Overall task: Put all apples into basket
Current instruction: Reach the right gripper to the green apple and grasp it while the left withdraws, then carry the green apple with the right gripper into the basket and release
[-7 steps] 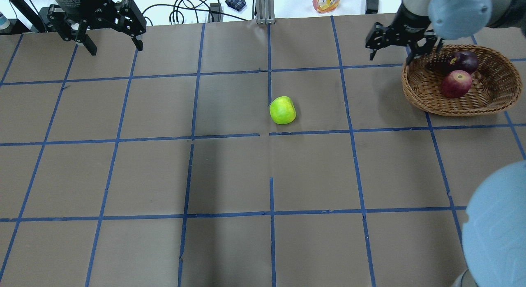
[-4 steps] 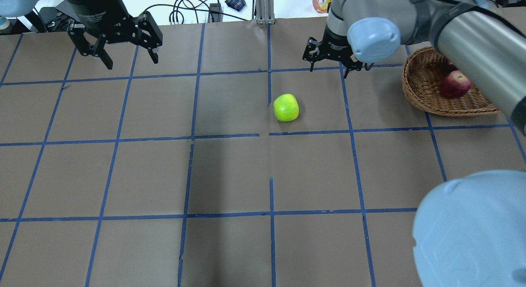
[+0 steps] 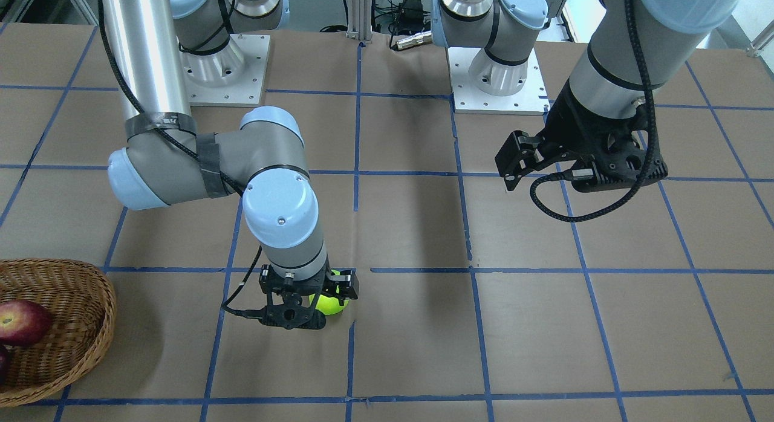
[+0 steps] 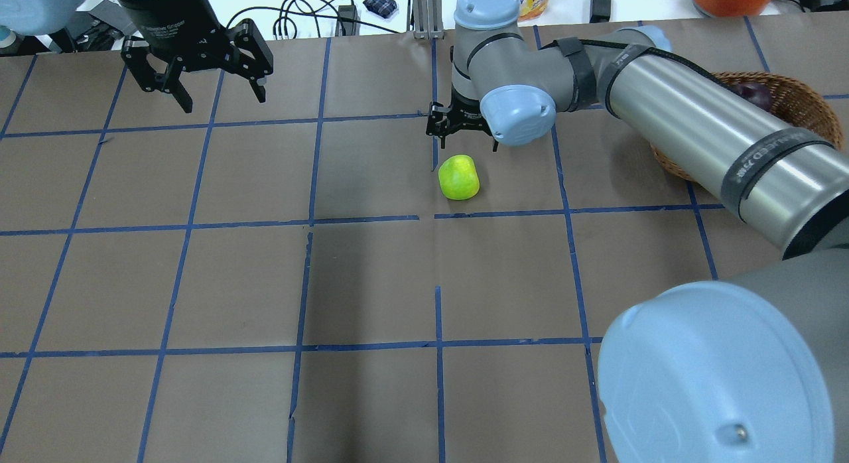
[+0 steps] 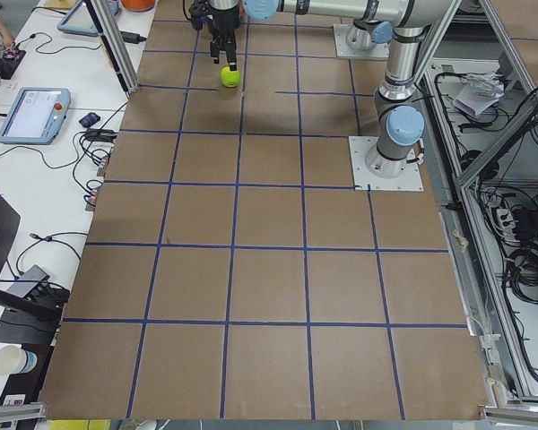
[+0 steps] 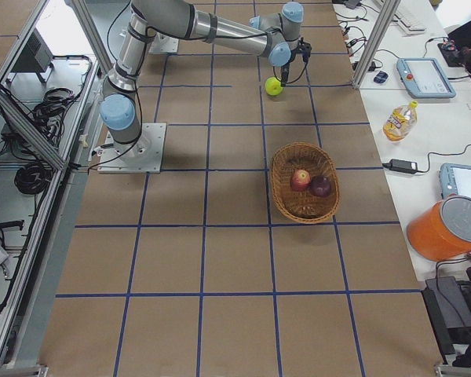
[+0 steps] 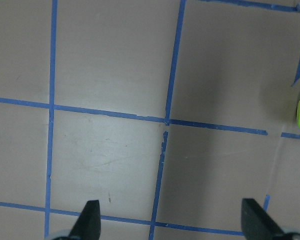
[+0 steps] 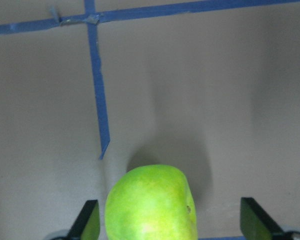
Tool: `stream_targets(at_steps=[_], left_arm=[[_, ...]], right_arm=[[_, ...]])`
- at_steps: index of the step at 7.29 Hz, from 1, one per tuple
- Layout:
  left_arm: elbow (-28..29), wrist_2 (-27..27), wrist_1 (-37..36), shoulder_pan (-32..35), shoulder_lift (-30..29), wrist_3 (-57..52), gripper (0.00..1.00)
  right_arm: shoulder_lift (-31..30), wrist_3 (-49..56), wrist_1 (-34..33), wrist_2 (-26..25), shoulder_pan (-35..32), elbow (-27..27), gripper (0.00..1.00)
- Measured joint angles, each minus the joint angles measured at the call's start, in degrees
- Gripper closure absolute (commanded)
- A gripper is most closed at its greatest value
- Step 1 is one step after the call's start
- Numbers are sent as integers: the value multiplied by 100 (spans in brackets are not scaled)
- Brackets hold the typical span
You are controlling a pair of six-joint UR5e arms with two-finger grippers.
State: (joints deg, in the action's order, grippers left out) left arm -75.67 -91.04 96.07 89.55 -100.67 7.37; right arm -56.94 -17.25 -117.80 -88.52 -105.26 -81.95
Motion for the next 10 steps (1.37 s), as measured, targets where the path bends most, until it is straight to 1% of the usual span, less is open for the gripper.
stream_targets(at_steps=[2,5,6,7,8,10], left_arm=[[23,9,0,4,8,3,0],[43,7,0,9,9,10,0],[48,7,0,9,7,10,0],[50,7,0,10,5,10,0],[52,7,0,10,4,10,0],[71,3,-10,6,1,10,0]], right_arm=[[112,249,-13,-7,-132,-20,0],[340,281,-46,-12,-166,-46,0],[398,276,-75,-18,-168,-83,4],[448,271,-144,-31,-170,-132,79],[464,273,-262,-51,-169,-166,100],[361,406,-391,-89,-120,-82,100]])
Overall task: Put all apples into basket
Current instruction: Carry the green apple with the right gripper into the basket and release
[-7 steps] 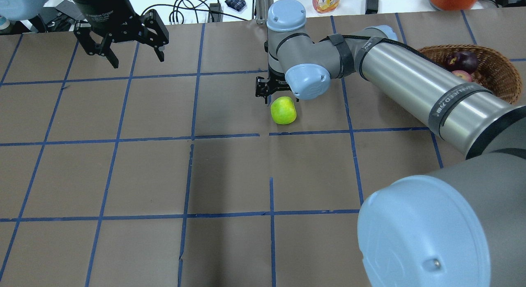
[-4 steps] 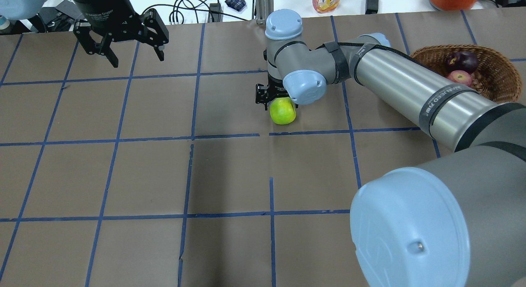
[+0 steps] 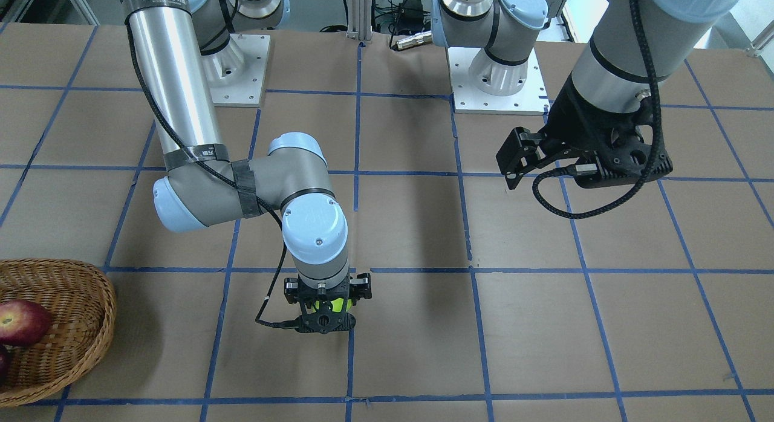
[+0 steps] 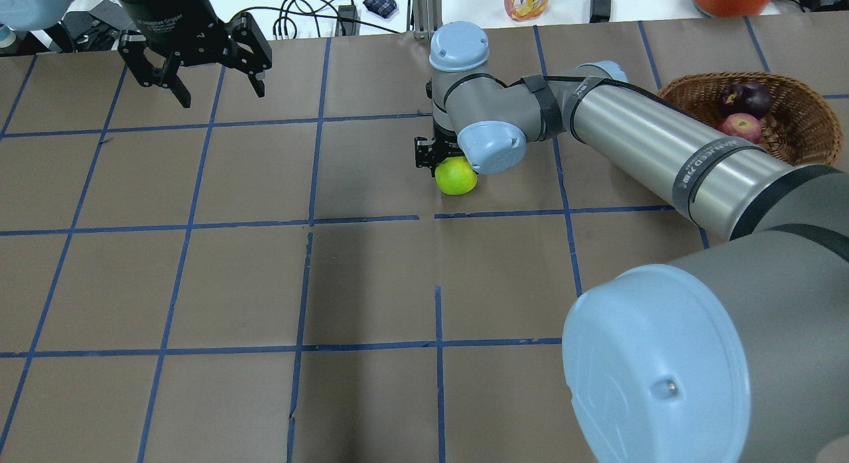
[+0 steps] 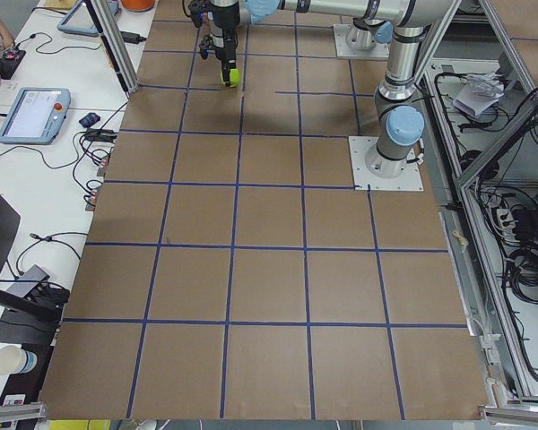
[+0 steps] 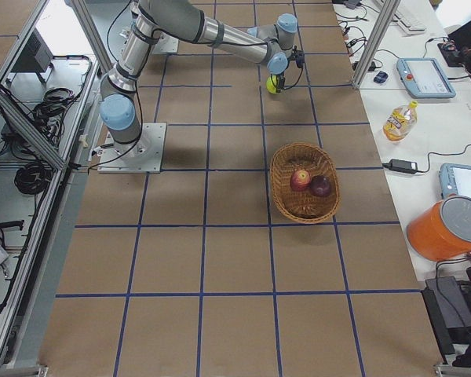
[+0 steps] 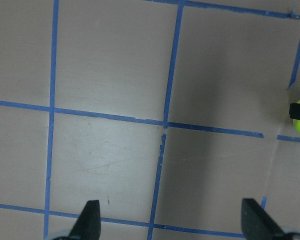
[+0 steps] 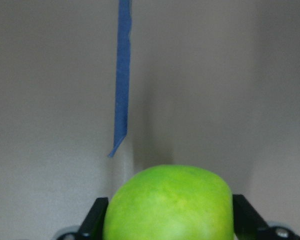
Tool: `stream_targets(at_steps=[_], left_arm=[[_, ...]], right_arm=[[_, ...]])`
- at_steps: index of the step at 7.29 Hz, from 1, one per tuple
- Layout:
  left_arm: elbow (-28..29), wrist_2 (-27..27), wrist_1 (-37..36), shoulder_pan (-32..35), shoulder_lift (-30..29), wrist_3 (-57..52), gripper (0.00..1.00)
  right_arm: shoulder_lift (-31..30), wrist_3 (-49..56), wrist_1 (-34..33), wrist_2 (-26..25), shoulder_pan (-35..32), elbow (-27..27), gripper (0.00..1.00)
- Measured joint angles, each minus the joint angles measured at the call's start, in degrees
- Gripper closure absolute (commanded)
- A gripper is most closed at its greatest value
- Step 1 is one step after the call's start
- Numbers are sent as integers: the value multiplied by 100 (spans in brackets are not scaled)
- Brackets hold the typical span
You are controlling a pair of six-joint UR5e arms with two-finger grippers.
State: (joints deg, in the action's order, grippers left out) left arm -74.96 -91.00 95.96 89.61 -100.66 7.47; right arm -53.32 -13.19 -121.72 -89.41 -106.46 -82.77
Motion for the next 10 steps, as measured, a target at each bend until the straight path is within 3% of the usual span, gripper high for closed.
stream_targets(at_steps=[2,4,7,8,9,10], left_arm=[[12,3,-32,-6,-10,0,0],[15,3,-41,-6,-14,2,0],[19,0,-42,-5,-7,3,0],[21,1,-42,-5,-7,3,0],[21,3,-42,-5,-6,4,0],[21,3,-42,-5,-3,2,0]], right_arm=[[-502,377,575,-49,423,249,100],[-1131,1421,1332,-172,1522,379,100],[-1265,3362,1395,-294,3160,231,100],[-1173,3826,1238,-302,3496,140,58],[-1012,4012,925,-309,3654,45,1],[-847,4066,650,-308,3718,-28,0]])
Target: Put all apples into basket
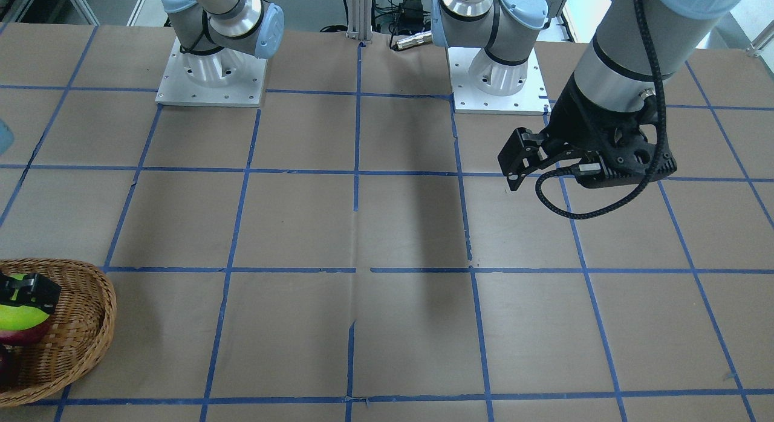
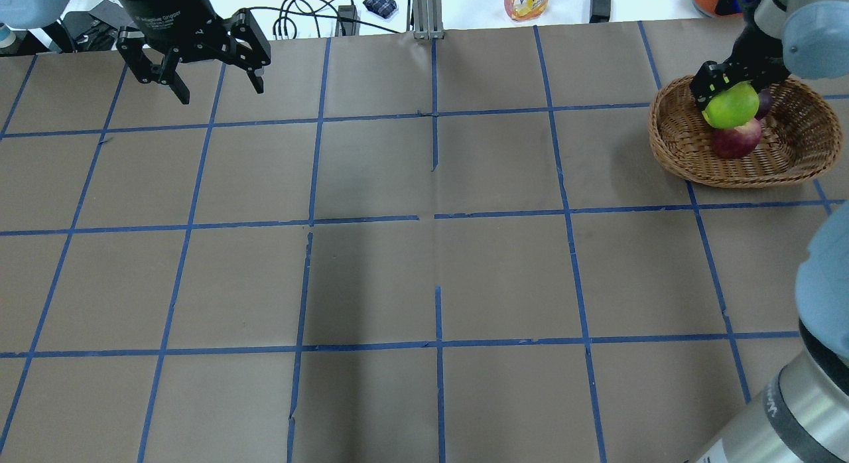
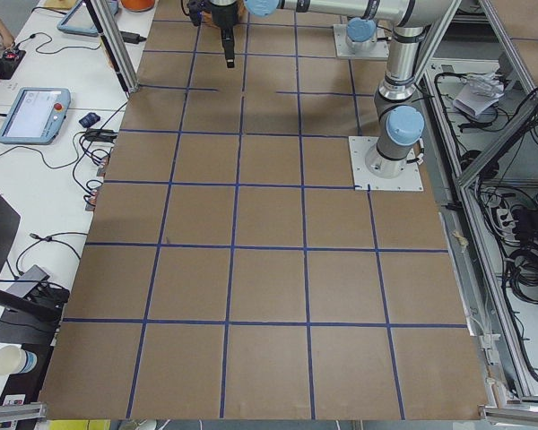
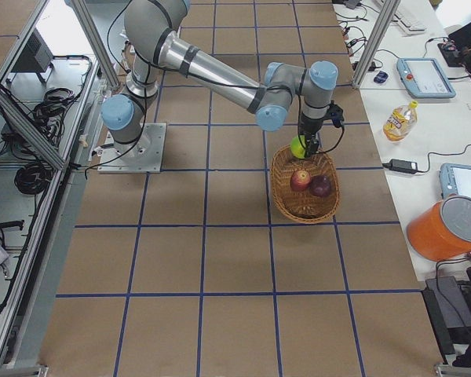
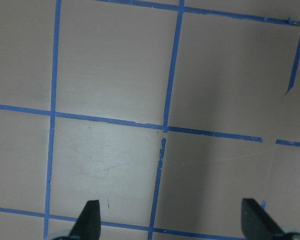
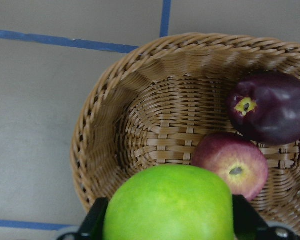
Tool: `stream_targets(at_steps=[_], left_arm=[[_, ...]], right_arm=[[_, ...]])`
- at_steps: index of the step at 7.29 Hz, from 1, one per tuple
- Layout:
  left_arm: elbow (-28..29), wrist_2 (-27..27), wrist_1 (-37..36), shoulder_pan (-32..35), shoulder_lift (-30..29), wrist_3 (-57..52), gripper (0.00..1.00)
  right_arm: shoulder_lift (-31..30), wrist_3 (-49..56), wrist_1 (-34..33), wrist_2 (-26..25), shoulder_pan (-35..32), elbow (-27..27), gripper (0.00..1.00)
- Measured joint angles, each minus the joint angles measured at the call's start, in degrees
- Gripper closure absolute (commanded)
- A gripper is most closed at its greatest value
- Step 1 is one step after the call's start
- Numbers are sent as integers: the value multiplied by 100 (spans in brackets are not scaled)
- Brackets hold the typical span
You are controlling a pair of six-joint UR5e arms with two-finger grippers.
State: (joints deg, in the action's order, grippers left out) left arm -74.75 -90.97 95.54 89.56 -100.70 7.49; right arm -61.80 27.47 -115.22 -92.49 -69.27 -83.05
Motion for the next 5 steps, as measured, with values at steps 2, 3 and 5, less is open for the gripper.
stream_targets(at_steps=[2,3,5], left_arm=[[-3,-2,0,0,5,-2,0],[-4,-6,2,0,6,-2,0],[-13,-8,2,0,5,-2,0]], right_arm=[[109,23,-99,24,36,-50,0],[72,23,-63,32,35,-50,0],[-317,-15,477,41,29,-28,0]])
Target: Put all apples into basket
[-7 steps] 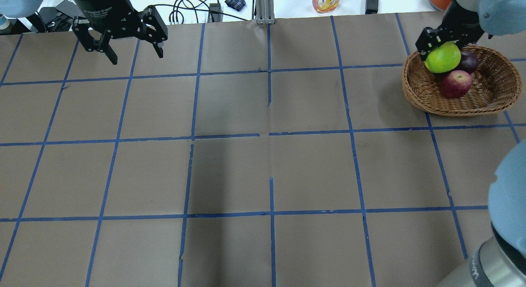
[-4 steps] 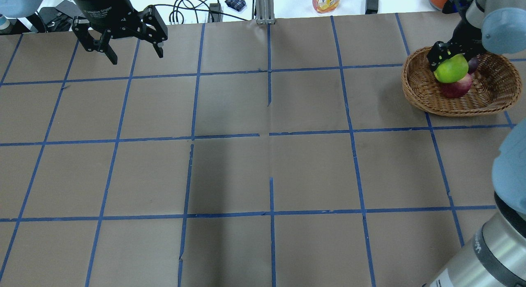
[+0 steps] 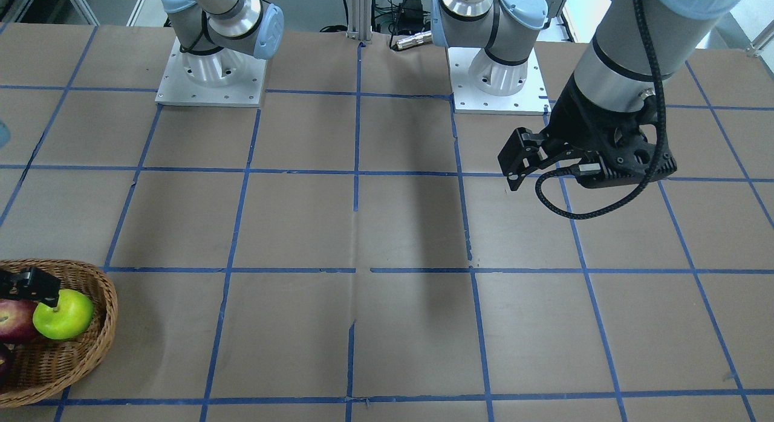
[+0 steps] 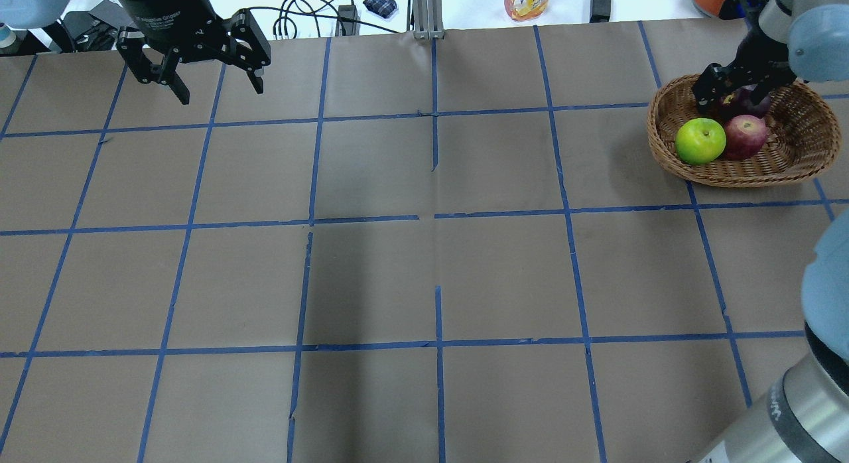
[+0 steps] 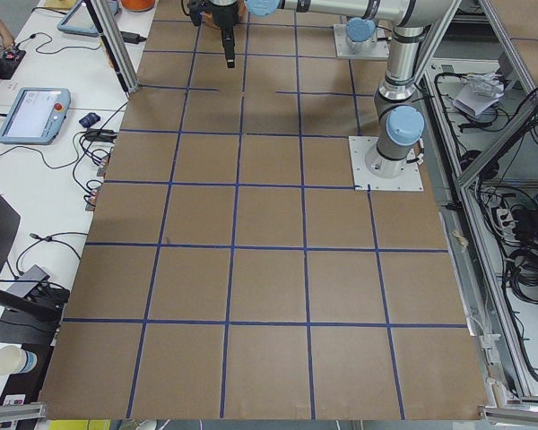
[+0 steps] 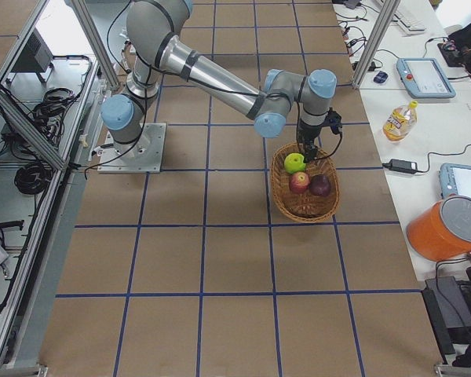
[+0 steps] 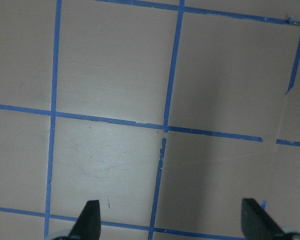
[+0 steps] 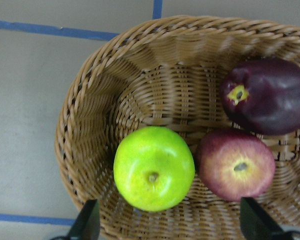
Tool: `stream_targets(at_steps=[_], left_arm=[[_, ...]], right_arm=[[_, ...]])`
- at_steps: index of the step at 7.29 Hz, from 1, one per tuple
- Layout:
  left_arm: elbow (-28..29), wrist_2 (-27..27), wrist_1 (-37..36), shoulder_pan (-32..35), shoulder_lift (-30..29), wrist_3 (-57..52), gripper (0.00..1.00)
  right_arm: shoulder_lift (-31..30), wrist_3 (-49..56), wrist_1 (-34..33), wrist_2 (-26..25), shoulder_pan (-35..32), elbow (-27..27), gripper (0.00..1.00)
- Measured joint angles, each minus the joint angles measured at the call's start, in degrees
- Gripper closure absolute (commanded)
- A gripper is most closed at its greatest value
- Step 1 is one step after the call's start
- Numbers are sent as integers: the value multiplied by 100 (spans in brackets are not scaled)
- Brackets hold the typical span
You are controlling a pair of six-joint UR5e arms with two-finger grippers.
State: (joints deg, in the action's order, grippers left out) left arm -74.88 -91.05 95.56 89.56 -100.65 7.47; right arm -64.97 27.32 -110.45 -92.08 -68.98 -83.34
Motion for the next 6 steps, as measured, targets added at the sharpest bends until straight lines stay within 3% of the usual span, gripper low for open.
stream_targets(at_steps=[3,6], left_arm=[[-2,0,-2,-4,-10,2,0],[-24,-6,-2,-1,-3,1,0]], right_arm=[[-1197,-923,1553,54,-69,-219,0],[-2408,-1850,1871,184,-326,-977,0]])
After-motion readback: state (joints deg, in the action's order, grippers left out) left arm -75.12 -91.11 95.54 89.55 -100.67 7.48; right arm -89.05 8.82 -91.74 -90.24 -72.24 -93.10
